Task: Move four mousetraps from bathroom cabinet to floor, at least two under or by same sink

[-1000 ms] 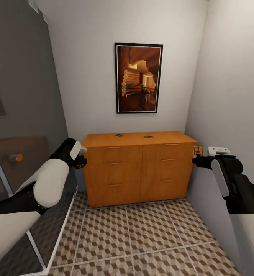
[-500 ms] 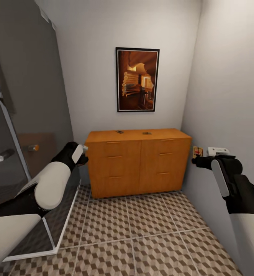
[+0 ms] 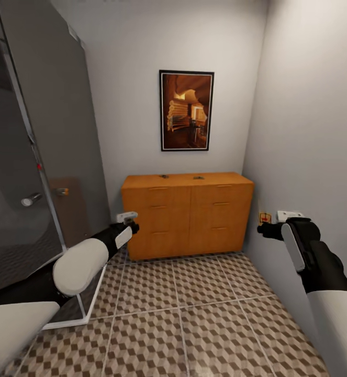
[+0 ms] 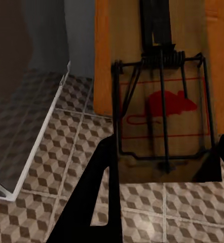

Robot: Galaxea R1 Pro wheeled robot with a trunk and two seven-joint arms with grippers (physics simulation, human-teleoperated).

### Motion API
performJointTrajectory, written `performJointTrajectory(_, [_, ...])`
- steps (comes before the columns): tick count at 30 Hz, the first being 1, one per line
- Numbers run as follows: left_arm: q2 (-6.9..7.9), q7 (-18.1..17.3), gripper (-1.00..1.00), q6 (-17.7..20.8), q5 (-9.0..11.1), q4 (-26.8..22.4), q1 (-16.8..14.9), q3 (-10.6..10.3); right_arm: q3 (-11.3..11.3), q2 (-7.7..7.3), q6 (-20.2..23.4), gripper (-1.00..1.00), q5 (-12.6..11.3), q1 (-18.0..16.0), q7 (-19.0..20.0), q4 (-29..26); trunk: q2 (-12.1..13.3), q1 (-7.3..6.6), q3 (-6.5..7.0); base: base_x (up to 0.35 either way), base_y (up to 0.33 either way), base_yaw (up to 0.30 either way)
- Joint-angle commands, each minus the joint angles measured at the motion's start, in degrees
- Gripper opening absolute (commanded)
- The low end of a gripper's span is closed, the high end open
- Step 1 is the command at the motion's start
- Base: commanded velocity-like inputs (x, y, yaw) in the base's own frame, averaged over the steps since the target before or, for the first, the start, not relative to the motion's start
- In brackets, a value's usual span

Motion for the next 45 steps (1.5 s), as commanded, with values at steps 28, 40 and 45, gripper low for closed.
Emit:
performJointTrajectory(28, [-1.36, -5.4, -1.00, -3.7, -6.4, 0.8, 13.0, 0.4, 3.0, 11.22, -31.1, -1.00, 12.6, 0.0, 0.5, 49.2, 0.0, -0.04, -0.06, -0.188, 0.000, 0.000])
performJointTrajectory(40, [-0.71, -4.9, -1.00, -3.3, -5.6, 0.8, 22.9, 0.7, 3.1, 11.83, -44.1, -1.00, 13.0, 0.0, 0.4, 68.9, 0.0, -0.04, -0.06, 0.000, 0.000, 0.000])
performJointTrajectory(45, [-0.63, -4.7, -1.00, -3.6, -5.5, 0.8, 26.9, 0.9, 3.1, 11.89, -47.5, -1.00, 12.7, 1.7, 0.5, 71.7, 0.0, -0.04, -0.06, 0.000, 0.000, 0.000])
